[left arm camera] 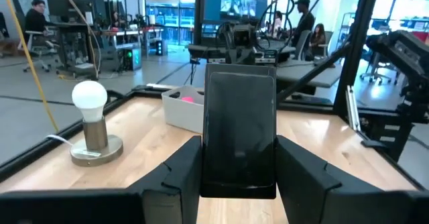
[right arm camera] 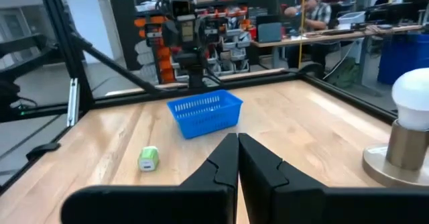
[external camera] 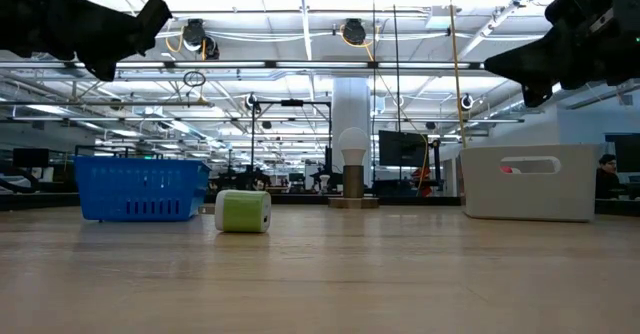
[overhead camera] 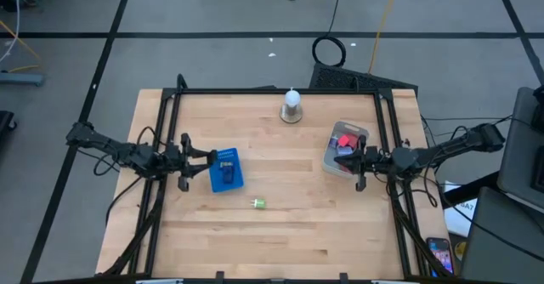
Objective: Pick & Place Office items
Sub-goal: Put the black digital timer into the blue bin, then put the green charger adapter into the gray bin
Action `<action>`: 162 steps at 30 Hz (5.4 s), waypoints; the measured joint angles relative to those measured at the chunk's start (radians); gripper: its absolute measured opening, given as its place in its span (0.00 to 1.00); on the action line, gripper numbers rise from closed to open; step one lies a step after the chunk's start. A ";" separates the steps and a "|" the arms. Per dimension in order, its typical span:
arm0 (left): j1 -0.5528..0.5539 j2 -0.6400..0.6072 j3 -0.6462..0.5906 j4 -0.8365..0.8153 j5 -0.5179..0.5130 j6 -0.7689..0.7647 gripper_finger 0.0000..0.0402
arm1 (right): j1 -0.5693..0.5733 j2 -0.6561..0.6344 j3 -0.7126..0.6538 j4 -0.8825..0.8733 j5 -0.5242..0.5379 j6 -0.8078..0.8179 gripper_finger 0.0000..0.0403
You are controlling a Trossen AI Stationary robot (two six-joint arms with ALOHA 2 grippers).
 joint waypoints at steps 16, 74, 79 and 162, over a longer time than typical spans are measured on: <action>0.004 0.197 0.305 -0.302 -0.093 -0.189 0.37 | 0.000 0.039 0.000 0.000 -0.005 0.050 0.01; 0.148 0.524 0.437 -0.281 0.220 0.024 0.61 | 0.001 0.067 0.000 -0.012 -0.010 0.052 0.01; 0.112 0.360 0.281 -0.183 0.073 0.020 0.35 | 0.001 0.068 0.000 -0.008 -0.037 0.052 0.01; 0.146 0.028 0.024 -0.001 -0.087 -0.142 0.06 | 0.010 1.643 1.211 -0.140 -0.242 0.158 0.71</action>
